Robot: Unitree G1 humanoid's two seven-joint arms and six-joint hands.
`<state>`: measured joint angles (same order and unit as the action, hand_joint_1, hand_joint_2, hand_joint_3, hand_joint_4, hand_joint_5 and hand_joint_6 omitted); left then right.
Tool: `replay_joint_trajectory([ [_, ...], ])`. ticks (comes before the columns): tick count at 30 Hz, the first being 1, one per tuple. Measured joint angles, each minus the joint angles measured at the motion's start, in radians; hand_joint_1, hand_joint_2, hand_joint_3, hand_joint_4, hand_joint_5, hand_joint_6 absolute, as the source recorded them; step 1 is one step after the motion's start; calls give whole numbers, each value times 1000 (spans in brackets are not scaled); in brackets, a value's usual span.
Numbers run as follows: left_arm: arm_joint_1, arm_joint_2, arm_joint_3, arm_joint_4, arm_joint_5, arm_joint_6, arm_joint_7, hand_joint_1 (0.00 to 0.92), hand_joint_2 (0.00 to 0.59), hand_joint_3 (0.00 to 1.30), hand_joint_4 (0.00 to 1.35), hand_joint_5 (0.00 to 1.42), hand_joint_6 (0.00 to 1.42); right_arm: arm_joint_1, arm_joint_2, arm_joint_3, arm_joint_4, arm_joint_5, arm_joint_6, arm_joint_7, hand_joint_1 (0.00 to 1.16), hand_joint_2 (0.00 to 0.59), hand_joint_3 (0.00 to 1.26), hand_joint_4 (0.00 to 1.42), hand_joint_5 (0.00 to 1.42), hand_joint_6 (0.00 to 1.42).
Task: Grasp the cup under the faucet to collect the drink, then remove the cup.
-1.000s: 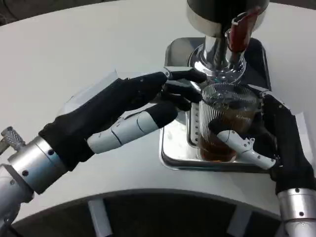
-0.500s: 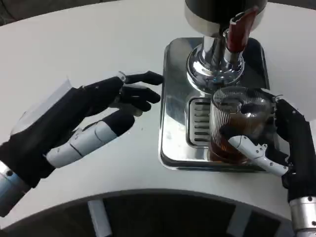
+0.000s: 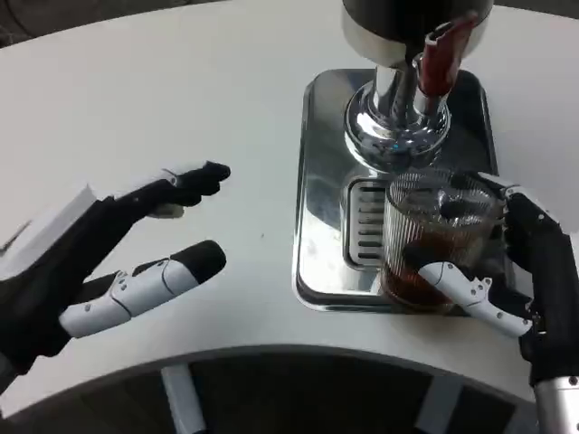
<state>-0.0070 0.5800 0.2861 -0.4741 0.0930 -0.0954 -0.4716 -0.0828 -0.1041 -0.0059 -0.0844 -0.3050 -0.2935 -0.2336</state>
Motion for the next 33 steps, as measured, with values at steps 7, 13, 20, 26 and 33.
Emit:
replay_joint_trajectory([
  [7, -1, 2, -38, -9, 73, 44, 0, 0, 109, 163, 84, 120, 173, 26, 14, 9, -47, 0, 0, 6, 694, 248, 676, 786, 916, 799],
  [13, -11, 21, -76, -23, 126, 88, 0, 0, 109, 110, 11, 43, 133, 52, 18, 11, -71, 2, 0, 10, 695, 249, 683, 799, 931, 824],
  [20, -47, 52, -115, -58, 161, 117, -3, 0, 103, 86, 0, 22, 115, 82, 25, 22, -135, 16, -10, 23, 700, 251, 693, 811, 943, 831],
  [26, -69, 52, -150, -70, 161, 134, -3, 0, 103, 79, 0, 17, 113, 93, 25, 23, -160, 22, -24, 34, 701, 251, 701, 827, 961, 867],
  [33, -82, 53, -189, -105, 178, 156, -4, 0, 103, 63, 0, 2, 100, 95, 25, 25, -166, 25, -25, 48, 715, 244, 708, 827, 981, 888],
])
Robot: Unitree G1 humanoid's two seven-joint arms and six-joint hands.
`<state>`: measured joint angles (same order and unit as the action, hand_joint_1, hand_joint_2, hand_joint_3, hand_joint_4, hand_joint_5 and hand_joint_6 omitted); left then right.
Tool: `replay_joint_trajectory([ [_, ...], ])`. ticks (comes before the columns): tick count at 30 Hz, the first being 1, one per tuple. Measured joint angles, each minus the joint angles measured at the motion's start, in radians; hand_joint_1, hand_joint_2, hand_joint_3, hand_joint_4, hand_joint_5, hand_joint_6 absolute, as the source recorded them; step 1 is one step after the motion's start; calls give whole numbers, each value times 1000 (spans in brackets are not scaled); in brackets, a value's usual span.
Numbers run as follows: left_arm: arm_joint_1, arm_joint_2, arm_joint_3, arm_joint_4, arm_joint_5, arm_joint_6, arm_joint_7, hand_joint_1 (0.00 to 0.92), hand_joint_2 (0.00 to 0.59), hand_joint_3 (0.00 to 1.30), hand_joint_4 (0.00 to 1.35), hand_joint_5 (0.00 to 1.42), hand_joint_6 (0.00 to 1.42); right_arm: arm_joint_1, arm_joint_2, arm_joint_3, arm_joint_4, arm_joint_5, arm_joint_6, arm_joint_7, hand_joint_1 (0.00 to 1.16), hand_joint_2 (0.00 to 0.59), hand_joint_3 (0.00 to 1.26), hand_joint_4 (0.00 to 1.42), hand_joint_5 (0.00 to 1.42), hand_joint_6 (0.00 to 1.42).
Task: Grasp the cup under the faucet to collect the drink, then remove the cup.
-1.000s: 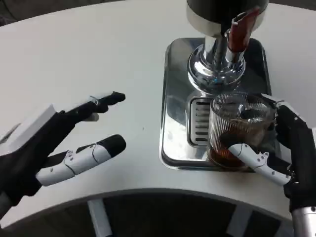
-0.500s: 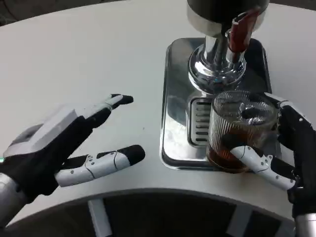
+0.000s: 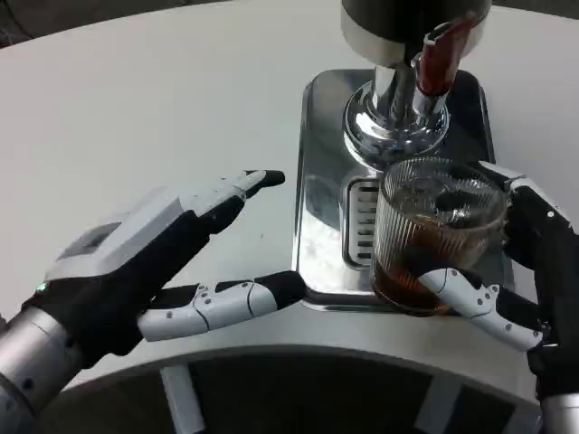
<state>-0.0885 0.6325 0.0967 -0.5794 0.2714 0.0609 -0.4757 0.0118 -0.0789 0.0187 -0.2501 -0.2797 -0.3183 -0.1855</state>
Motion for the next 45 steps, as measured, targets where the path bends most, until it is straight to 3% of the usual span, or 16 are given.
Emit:
replay_joint_trajectory([
  [12, 19, 22, -25, -65, 47, 33, -41, 0, 101, 40, 0, 0, 80, 43, -21, 25, -76, -4, -45, 49, 719, 244, 717, 847, 1015, 913],
  [19, 55, 30, 10, -100, 47, 41, -51, 0, 98, 37, 0, 0, 78, 55, -51, 25, -85, -4, -60, 80, 720, 244, 717, 849, 1015, 931],
  [33, 120, 53, 54, -147, 58, 69, -75, 0, 97, 9, 0, 0, 76, 57, -59, 29, -98, -3, -104, 124, 720, 244, 733, 854, 1045, 954],
  [45, 207, 59, 116, -202, 58, 44, -78, 0, 91, 0, 0, 0, 58, 56, -70, 36, -116, 27, -108, 176, 720, 244, 741, 865, 1045, 958],
])
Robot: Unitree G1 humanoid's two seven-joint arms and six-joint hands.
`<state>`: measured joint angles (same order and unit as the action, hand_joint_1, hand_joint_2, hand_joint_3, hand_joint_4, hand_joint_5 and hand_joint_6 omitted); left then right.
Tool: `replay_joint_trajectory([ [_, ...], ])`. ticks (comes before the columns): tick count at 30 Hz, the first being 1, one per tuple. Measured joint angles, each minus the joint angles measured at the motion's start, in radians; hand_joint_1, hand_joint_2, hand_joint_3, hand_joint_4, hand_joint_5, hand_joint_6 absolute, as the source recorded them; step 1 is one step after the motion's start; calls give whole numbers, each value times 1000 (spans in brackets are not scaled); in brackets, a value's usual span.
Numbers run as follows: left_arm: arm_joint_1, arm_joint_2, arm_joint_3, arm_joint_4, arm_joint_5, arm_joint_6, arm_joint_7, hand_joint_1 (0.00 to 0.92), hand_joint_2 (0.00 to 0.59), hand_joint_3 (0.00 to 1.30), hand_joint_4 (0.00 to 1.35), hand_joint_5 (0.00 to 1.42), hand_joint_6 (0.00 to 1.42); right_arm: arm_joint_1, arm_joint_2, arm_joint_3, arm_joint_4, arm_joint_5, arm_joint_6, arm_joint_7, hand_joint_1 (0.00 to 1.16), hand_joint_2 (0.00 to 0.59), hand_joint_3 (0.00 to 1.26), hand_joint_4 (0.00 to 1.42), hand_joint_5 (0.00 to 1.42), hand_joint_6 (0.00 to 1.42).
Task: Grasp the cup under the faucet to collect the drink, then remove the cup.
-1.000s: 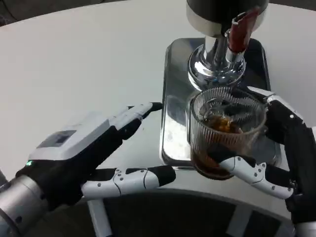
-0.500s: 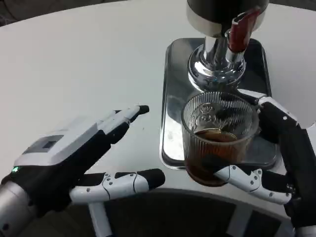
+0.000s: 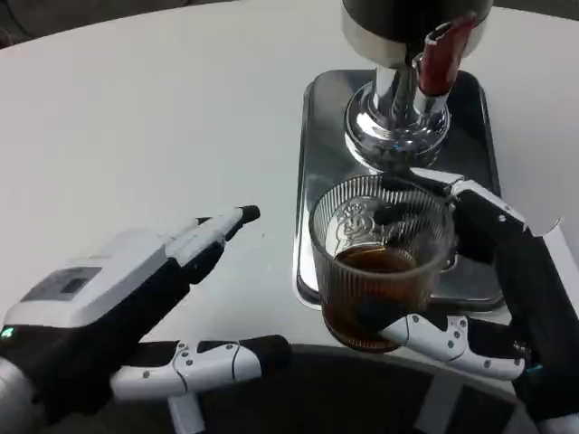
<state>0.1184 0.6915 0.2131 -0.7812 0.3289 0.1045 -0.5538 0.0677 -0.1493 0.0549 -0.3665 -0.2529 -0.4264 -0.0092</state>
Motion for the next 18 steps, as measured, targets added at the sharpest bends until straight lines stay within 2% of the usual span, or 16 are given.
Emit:
replay_joint_trajectory([
  [3, 18, 0, 12, -9, 1, -13, 0, 0, 90, 0, 0, 0, 2, 0, 0, 2, -7, 5, 0, 8, 720, 244, 743, 866, 1045, 958],
  [18, 90, 0, 84, -52, -11, -48, -26, 0, 84, 0, 0, 0, 0, 16, -4, 27, -36, 26, 0, 54, 720, 240, 752, 867, 1057, 979],
])
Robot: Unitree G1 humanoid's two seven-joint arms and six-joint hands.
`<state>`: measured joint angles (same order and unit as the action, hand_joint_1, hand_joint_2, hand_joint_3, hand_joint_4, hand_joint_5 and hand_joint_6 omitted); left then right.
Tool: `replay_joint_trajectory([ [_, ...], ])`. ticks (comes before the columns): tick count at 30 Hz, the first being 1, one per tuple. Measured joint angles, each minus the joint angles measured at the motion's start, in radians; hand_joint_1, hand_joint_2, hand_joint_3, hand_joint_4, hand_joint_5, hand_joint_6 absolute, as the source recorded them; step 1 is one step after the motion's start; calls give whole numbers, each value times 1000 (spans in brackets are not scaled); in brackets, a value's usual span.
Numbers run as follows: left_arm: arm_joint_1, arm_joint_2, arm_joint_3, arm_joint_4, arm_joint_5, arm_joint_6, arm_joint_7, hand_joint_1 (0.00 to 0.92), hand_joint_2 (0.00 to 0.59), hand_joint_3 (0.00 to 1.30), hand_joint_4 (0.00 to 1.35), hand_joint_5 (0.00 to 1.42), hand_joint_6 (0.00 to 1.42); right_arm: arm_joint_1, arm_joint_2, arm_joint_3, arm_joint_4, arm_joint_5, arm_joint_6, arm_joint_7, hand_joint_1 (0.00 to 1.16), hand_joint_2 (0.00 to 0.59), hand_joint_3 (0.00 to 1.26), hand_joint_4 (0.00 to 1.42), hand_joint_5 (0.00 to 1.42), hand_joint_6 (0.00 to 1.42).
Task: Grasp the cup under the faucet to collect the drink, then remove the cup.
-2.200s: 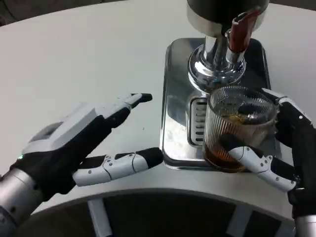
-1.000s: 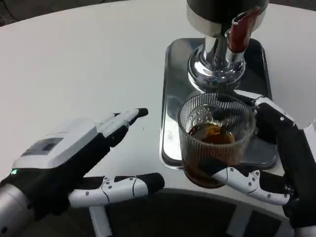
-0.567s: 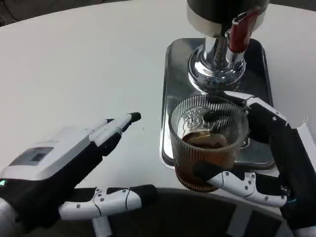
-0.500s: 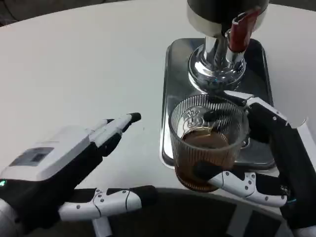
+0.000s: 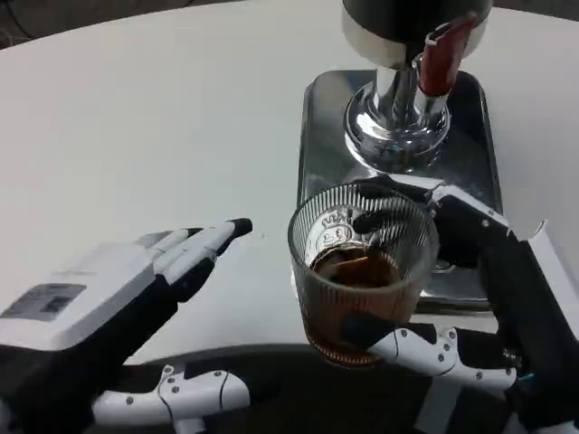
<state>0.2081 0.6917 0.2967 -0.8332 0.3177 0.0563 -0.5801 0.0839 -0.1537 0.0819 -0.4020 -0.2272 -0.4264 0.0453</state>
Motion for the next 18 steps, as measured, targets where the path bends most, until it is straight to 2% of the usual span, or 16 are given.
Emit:
replay_joint_trajectory([
  [18, -7, 0, 1, 0, -5, 0, -7, 0, 84, 0, 0, 0, 0, 0, -5, -1, -24, 1, 0, 8, 720, 243, 757, 877, 1057, 981],
])
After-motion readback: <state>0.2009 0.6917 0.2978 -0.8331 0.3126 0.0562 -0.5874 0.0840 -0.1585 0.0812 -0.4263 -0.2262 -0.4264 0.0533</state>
